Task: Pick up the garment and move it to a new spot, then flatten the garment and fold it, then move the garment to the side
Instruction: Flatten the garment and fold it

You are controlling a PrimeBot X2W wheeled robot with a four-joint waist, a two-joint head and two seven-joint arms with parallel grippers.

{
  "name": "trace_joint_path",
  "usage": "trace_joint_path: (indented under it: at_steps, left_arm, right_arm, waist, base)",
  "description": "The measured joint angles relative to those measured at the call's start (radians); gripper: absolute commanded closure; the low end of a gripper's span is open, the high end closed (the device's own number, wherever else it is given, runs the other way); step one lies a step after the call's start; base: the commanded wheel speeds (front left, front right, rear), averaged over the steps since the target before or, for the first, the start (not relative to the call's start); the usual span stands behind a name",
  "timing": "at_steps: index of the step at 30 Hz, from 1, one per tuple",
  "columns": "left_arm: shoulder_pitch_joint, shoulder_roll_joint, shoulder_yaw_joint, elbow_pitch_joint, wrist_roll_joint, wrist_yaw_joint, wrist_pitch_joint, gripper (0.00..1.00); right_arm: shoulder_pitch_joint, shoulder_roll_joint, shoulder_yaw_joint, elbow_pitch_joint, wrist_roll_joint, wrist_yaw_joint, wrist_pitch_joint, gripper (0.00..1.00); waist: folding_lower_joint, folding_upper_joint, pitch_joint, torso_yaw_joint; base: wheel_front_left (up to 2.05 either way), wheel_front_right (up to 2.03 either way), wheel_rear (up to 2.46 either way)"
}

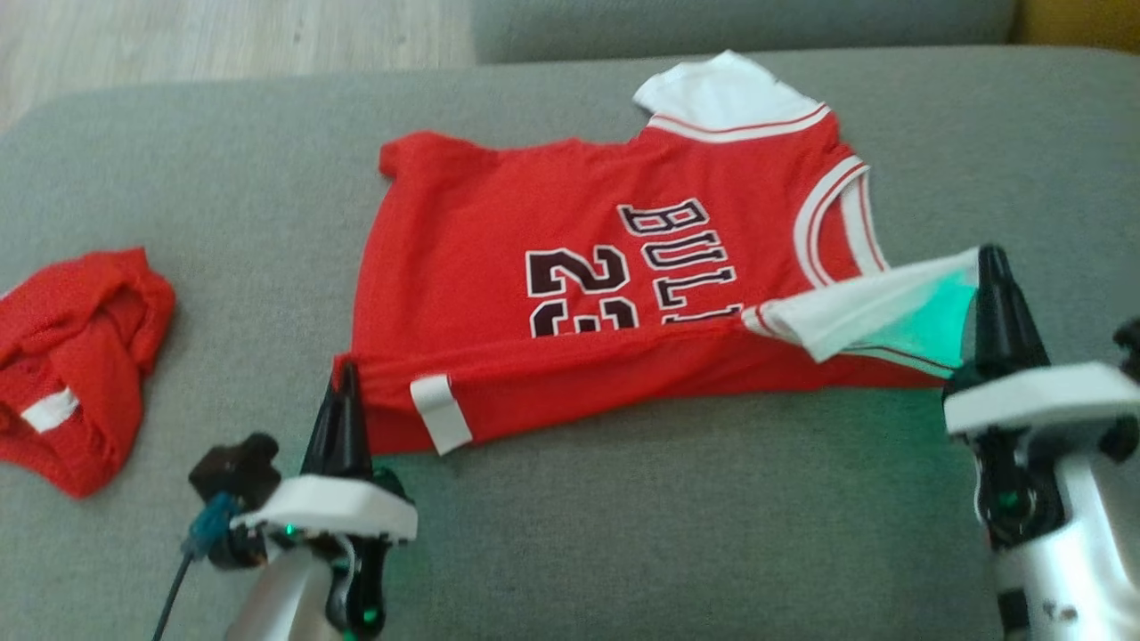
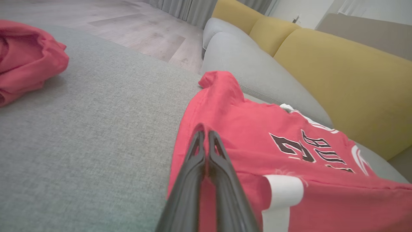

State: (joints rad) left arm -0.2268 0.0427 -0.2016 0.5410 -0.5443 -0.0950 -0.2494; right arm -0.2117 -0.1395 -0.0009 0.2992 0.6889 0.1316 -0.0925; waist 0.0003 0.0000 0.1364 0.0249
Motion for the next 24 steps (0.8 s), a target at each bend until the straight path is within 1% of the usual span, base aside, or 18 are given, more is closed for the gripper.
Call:
trace_joint_path:
  at_steps: [3,7,14,15,16,17,19,22,24]
  left_arm:
    - [-0.06,0.0,-0.02,0.044,-0.001,0.015,0.0,1.0]
    - [-0.138,-0.002,-0.03,0.078,0.0,0.024,0.0,1.0]
    - [-0.207,-0.004,-0.039,0.112,0.032,0.023,0.0,1.0]
    - [-0.209,-0.004,-0.039,0.119,0.036,0.024,0.0,0.89]
    - [-0.209,-0.004,-0.038,0.124,0.044,0.025,0.0,0.07]
    - [-0.209,-0.005,-0.038,0.128,0.056,0.027,0.0,0.0]
    - [-0.204,-0.006,-0.027,0.127,0.081,0.047,0.0,0.0]
    - [-0.167,-0.007,0.012,0.092,0.14,0.082,0.0,0.0]
    - [-0.114,-0.006,0.038,0.056,0.185,0.096,0.0,0.0]
  right_arm:
    - [-0.077,0.0,-0.009,0.068,-0.044,0.0,0.009,1.0]
    - [-0.166,0.001,-0.011,0.154,-0.092,0.0,0.002,1.0]
    - [-0.256,0.007,-0.013,0.301,-0.16,0.0,-0.071,1.0]
    - [-0.259,0.007,-0.009,0.315,-0.174,0.0,-0.089,0.58]
    - [-0.26,0.007,-0.002,0.326,-0.191,0.0,-0.105,0.0]
    - [-0.259,0.007,0.008,0.336,-0.212,0.0,-0.118,0.0]
    - [-0.258,0.005,0.036,0.344,-0.263,0.0,-0.14,0.0]
    - [-0.249,0.002,0.048,0.333,-0.349,0.0,-0.156,0.0]
    - [-0.219,0.005,0.028,0.28,-0.405,0.0,-0.156,0.0]
  waist:
    - [0.0001,0.0,0.033,0.016]
    - [0.0001,0.0,0.07,0.035]
    - [-0.0001,0.0,0.087,0.047]
    - [-0.0002,0.0,0.084,0.046]
    - [-0.0002,0.0,0.08,0.045]
    - [-0.0002,0.0,0.075,0.044]
    - [-0.0002,0.0,0.062,0.04]
    - [-0.0003,0.0,0.038,0.033]
    - [-0.0003,0.0,0.02,0.029]
  base:
    - [0.0,0.0,0.0]
    - [0.0,0.0,0.0]
    - [0.0,0.0,0.0]
    - [0.0,0.0,0.0]
    - [0.0,0.0,0.0]
    - [0.0,0.0,0.0]
    - [0.0,0.0,0.0]
    - [0.0,0.0,0.0]
    - [0.0,0.0,0.0]
